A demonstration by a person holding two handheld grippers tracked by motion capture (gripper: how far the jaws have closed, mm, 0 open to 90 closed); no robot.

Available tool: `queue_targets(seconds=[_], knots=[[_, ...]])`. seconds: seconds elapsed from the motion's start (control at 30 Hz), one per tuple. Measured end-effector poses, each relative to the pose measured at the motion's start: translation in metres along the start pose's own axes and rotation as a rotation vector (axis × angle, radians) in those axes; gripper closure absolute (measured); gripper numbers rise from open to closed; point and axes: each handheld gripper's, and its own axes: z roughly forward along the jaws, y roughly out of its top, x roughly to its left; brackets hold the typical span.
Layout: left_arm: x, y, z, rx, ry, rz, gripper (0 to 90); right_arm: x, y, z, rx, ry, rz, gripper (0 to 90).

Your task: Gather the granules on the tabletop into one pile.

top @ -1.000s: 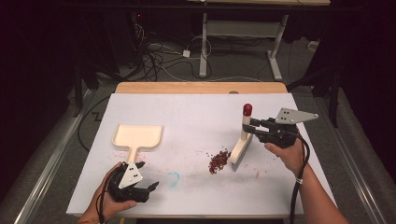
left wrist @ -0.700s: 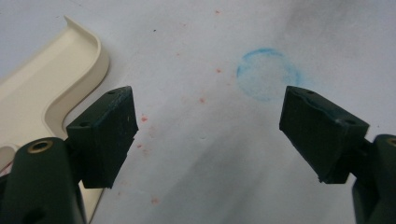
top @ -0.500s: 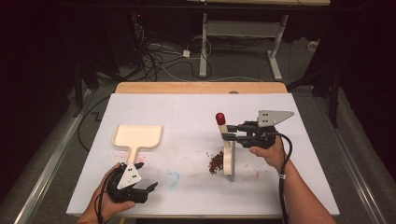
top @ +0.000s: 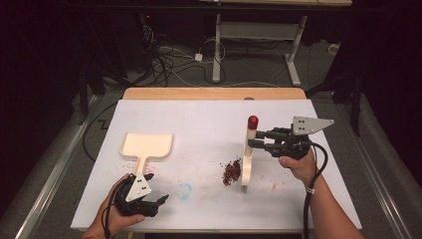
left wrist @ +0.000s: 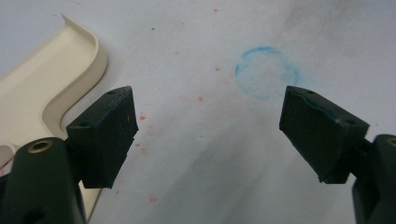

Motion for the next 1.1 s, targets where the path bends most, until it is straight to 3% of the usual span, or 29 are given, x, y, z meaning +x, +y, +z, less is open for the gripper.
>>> queue_targets(seconds=[0.07,0.13,0.23,0.5,0.6,0.8,1.0,1.1], knots=[[0.000,0.001,0.001,0.001,0.001,0.000,18.5,0.001,0.007,-0.004,-0.041,-0.068,0.030,69.9],[0.000,0.001,0.001,0.002,0.000,0.001,18.5,0.004,0.012,-0.001,-0.042,-0.178,0.076,69.9],[-0.001,0.002,0.001,0.002,-0.001,0.004,18.5,0.011,0.017,0.011,-0.031,-0.300,0.079,69.8],[-0.001,0.001,0.002,0.006,-0.002,0.006,18.5,0.021,0.017,0.052,-0.007,-0.295,0.038,69.9],[0.000,0.001,0.001,0.005,-0.001,0.004,18.5,0.020,0.017,0.066,-0.003,-0.277,0.022,69.9],[0.000,-0.001,0.000,0.007,0.001,0.000,18.5,0.015,0.010,0.090,0.011,-0.290,0.003,69.9],[0.000,-0.002,0.000,0.009,0.002,0.002,18.5,0.017,-0.005,0.106,0.041,-0.277,-0.024,69.9],[0.000,-0.002,-0.001,0.011,0.003,0.004,18.5,0.018,-0.008,0.104,0.037,-0.267,-0.023,69.8]])
